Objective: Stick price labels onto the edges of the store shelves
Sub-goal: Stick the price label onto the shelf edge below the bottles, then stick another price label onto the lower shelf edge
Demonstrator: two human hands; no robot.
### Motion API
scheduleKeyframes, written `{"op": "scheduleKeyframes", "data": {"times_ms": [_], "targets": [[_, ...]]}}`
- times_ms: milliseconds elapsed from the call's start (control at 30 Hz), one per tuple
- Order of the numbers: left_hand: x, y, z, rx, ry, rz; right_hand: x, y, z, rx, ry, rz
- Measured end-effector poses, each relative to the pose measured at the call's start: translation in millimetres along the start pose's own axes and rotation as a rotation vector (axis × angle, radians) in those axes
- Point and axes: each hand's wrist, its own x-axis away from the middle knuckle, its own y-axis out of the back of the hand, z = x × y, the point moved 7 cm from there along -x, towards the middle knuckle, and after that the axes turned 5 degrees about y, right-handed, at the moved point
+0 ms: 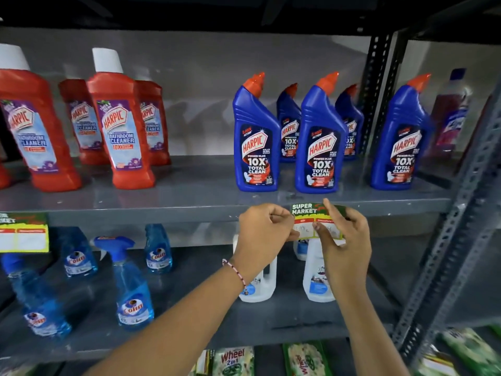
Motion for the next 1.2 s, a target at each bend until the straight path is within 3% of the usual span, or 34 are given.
{"op": "scheduleKeyframes", "data": {"times_ms": [300,567,767,867,1100,1200], "targets": [[-5.7,-0.1,-1.8,-0.085,-0.010,-0.046,-7.2,-1.3,-10.3,0.048,0.077,-0.148],[-6.3,13.6,-0.6,-0.308,-0.071,-0.048,-14.2,19.3,-27.4,-0.136,-0.143,-0.356],[-4.2,42.8,64.8,-0.264,-0.012,-0.029,34.1,8.8,-61.0,-0.247,-0.400,-0.542],[-9.9,67.1,131.0,-0.325,0.119,-0.023,75.8,-33.7,-80.6,-0.286,-0.550,-0.370],[-6.1,120.7,269.7,-0.657,0.434,0.052,195.7,-178.5,-105.8,-0.127,-0.762,0.555],[-12.7,125.9,303.3,-0.726,0.501,0.149,230.0,-221.2,-104.7,-0.048,-0.771,0.788]]}}
